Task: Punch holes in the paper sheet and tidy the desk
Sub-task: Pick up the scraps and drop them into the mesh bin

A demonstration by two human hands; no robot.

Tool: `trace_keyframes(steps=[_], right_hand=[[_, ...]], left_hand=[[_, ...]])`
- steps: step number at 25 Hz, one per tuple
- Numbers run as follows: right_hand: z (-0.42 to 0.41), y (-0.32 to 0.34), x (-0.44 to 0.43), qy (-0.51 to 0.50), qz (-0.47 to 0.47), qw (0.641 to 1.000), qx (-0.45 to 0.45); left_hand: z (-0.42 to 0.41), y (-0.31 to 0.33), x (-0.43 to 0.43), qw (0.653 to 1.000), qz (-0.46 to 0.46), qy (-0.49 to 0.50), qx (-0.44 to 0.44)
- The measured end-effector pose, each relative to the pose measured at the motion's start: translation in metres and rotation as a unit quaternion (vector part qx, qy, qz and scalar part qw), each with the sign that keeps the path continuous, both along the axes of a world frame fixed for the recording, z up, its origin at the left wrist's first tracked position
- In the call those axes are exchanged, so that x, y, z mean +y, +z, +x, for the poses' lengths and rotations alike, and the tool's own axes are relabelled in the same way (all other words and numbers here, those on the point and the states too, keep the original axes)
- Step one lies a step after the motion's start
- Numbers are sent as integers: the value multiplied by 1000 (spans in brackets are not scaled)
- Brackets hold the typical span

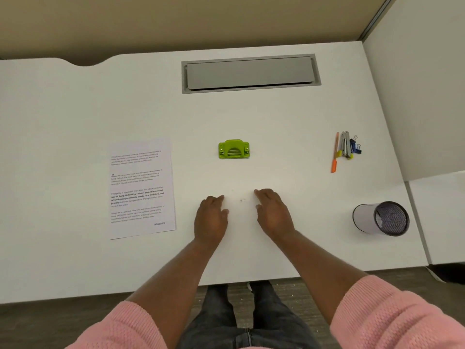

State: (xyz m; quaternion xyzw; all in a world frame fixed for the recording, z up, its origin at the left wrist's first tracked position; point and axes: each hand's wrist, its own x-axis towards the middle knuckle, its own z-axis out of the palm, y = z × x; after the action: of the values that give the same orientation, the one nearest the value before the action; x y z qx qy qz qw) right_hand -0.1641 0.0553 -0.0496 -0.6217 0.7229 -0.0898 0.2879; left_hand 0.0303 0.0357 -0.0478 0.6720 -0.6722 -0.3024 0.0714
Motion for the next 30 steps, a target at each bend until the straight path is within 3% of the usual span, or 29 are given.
trace_keyframes(steps=[9, 16, 19, 23, 26, 30], right_hand=[[29, -4, -26, 115, -30, 993, -6], [34, 2, -5, 209, -60, 976, -6], [28, -1, 13, 178, -46, 982, -37], [13, 0, 15, 11, -27, 1000, -11], [21, 4, 16, 57, -27, 997, 41], [38, 2, 24, 126, -24, 991, 24]], left_hand=[[-9, -2, -11, 998, -20, 36, 39], [3, -6, 5, 998, -40, -47, -12], [7, -8, 17, 993, -66, -89, -32], [10, -7, 26, 991, -86, -50, -84], [9, -9, 29, 991, -86, -52, -84], [10, -12, 29, 992, -80, -82, -52]])
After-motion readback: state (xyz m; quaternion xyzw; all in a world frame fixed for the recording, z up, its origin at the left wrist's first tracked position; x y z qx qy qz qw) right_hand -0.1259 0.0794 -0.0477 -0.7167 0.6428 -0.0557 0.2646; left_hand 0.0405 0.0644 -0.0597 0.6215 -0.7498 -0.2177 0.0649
